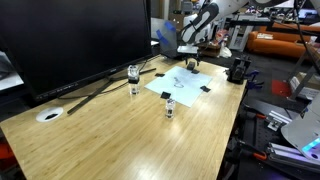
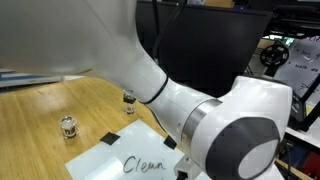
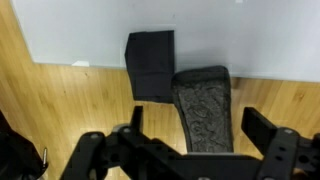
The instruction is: Use the duster to clean the whiteboard
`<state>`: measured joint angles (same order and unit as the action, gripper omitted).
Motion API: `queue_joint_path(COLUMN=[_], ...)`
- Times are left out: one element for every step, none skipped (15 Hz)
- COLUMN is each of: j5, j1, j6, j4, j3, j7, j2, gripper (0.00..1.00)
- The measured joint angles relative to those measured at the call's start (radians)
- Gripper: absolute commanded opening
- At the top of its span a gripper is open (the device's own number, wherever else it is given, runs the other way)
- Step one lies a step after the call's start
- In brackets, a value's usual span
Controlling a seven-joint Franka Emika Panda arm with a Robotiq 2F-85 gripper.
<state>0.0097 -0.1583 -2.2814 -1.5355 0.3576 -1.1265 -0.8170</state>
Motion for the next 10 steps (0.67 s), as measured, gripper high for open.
queue_joint_path(j5=[0.000, 0.000, 0.001, 0.002, 0.005, 0.007, 0.007, 0.007, 0.008, 0.008], j1=[-0.001, -0.002, -0.005, -0.007, -0.011, -0.015, -0.019, -0.022, -0.024, -0.025], j6=[0.000, 0.000, 0.000, -0.001, -0.001, -0.003, -0.005, -0.006, -0.006, -0.006], j4=[0.010, 0.021, 0.033, 0.044, 0.058, 0.071, 0.086, 0.098, 0.108, 0.119], j3=[0.000, 0.000, 0.000, 0.000, -0.001, -0.002, -0.002, -0.002, -0.002, -0.002], j7=[0.000, 0.000, 0.000, 0.000, 0.000, 0.000, 0.000, 0.000, -0.001, -0.001], j2=[-0.011, -0.022, -0.034, -0.046, -0.060, -0.072, -0.083, -0.091, -0.097, -0.102], gripper=[1.00, 1.00, 1.00, 1.00, 0.89, 0.74, 0.68, 0.59, 0.53, 0.45])
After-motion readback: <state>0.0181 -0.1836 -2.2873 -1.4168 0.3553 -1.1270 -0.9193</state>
